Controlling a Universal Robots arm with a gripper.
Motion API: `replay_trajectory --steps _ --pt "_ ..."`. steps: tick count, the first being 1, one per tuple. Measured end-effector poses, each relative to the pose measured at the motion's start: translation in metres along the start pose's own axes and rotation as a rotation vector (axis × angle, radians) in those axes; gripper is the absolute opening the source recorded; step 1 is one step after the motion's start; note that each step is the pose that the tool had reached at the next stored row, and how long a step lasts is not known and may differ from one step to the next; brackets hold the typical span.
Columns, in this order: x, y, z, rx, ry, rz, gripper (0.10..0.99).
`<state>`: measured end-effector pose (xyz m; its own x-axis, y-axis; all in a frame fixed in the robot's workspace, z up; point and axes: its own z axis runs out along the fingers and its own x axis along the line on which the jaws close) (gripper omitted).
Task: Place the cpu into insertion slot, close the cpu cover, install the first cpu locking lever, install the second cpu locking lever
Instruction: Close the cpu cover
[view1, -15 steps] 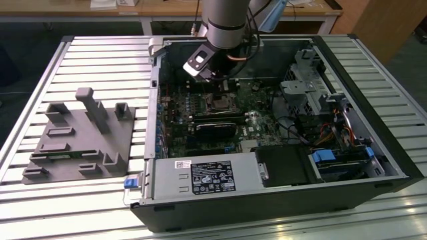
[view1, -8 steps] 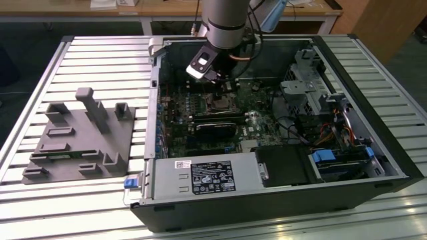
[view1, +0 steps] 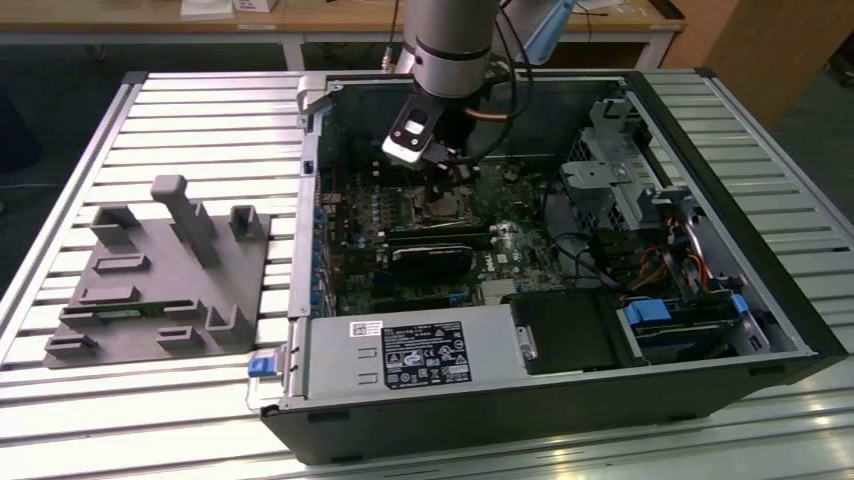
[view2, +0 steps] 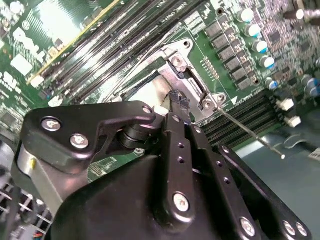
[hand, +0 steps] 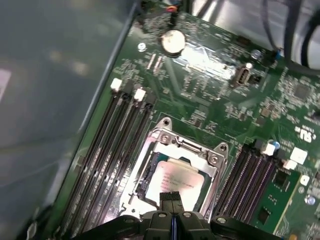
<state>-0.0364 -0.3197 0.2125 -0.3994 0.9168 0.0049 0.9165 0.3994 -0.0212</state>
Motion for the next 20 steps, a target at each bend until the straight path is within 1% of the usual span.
replay_trajectory --steps 5,11,14,16,20 --pt "0.0 0.0 0.0001 0.0 -0.0018 -0.086 0.106" --pt "0.0 -0.0001 0.0002 0.001 -0.003 -0.162 0.106" --pt "0.0001 -0.0001 0.0003 -0.001 -0.0014 -0.201 0.106" --pt "0.0 -0.0002 0.0004 -0.004 -0.0032 -0.218 0.106" --pt "-0.0001 -0.0002 0.0005 -0.017 -0.0109 -0.249 0.106"
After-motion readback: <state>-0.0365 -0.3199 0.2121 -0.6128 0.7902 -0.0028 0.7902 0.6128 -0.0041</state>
